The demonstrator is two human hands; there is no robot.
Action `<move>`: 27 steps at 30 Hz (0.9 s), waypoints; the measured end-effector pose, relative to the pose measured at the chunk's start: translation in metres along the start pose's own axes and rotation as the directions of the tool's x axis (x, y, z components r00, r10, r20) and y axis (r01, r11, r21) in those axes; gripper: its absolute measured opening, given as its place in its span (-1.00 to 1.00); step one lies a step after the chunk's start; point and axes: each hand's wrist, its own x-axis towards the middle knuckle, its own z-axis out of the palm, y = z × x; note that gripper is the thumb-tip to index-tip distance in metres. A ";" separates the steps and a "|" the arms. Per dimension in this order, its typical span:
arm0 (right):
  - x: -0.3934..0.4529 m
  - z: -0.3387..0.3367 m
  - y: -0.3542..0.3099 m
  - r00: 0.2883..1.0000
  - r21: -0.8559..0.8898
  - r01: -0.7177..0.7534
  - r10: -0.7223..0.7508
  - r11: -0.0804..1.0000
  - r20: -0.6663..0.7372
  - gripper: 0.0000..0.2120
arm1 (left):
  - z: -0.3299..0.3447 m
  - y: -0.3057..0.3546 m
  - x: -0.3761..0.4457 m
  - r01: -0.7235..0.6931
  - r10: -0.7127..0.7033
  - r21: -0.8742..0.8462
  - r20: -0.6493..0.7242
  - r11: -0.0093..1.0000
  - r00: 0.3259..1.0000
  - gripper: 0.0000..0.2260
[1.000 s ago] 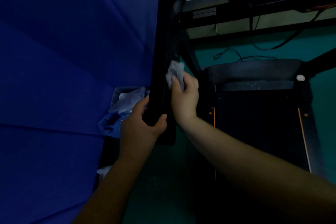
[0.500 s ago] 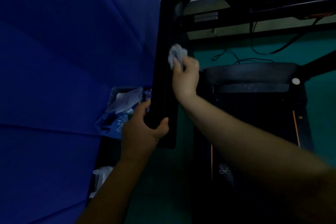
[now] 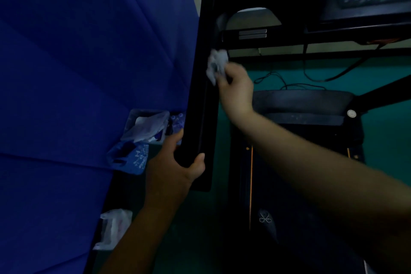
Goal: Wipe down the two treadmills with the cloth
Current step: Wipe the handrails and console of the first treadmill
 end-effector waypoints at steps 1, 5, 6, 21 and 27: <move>0.025 -0.002 -0.005 0.997 -0.052 0.079 -0.080 0.995 -0.001 -0.86 | 0.000 0.001 0.000 -0.003 0.003 0.002 -0.002 1.000 1.000 -0.43; 0.105 0.000 -0.011 0.976 -0.269 0.174 -0.129 0.947 0.176 -0.74 | 0.001 0.000 -0.001 -0.006 0.006 -0.013 -0.017 1.000 1.000 -0.44; 0.111 0.004 -0.008 0.978 -0.265 0.125 -0.074 0.956 0.195 -0.73 | 0.001 0.000 0.000 -0.012 0.011 -0.015 -0.019 1.000 1.000 -0.44; -0.026 -0.055 -0.007 0.888 0.024 -0.011 -0.001 1.000 0.461 -0.78 | 0.001 0.006 -0.005 0.048 -0.048 -0.009 -0.006 0.999 0.999 -0.47; -0.046 -0.067 -0.040 0.918 0.083 0.015 -0.047 0.996 0.393 -0.75 | -0.021 0.018 0.005 0.057 -0.061 0.035 0.144 0.998 0.988 -0.62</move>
